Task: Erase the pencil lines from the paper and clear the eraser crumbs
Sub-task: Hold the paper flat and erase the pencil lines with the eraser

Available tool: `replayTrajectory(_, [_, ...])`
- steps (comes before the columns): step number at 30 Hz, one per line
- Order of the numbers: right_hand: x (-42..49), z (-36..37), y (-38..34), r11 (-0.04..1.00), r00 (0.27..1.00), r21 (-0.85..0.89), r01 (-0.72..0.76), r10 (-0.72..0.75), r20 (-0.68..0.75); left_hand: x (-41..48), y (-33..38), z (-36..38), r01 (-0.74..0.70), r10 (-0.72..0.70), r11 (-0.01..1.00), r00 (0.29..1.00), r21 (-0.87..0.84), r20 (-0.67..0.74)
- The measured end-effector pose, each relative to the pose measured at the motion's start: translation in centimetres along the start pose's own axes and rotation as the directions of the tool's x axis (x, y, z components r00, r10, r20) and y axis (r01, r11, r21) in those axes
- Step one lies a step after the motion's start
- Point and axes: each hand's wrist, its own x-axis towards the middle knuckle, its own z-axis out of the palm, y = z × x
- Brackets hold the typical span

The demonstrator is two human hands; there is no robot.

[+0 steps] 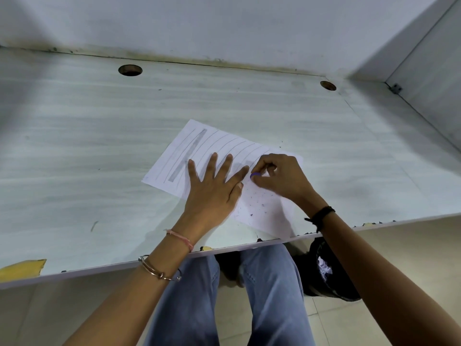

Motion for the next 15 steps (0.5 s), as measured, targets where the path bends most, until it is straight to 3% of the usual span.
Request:
replayTrajectory(1, [0.06,0.01,-0.02,1.0,1.0,0.001,-0.005,0.005,-0.016,0.01,0.05,0.02,0.002,-0.002,1.0,1.0,0.003,0.004])
replayTrajectory(5, [-0.11,0.17,-0.05,1.0,0.989,-0.016,0.008,-0.006,0.145,0.04,0.1,0.1,-0.008,0.009,0.999,1.0,0.049,-0.018])
replayTrajectory(8, [0.21,0.13,0.3,1.0,0.999,0.007,0.012,-0.012,0.035,0.07,0.04,0.19,-0.003,0.003,1.0,1.0,0.019,-0.014])
replayTrajectory(12, [-0.01,0.11,0.03,1.0,0.988,-0.003,0.02,-0.019,0.153,0.12,0.07,0.23,-0.012,0.012,0.999,1.0,0.043,-0.006])
replayTrajectory(15, [0.46,-0.04,0.2,0.999,0.998,-0.01,0.047,-0.047,0.045,0.1,0.02,0.22,-0.006,0.006,1.0,1.0,-0.013,-0.002])
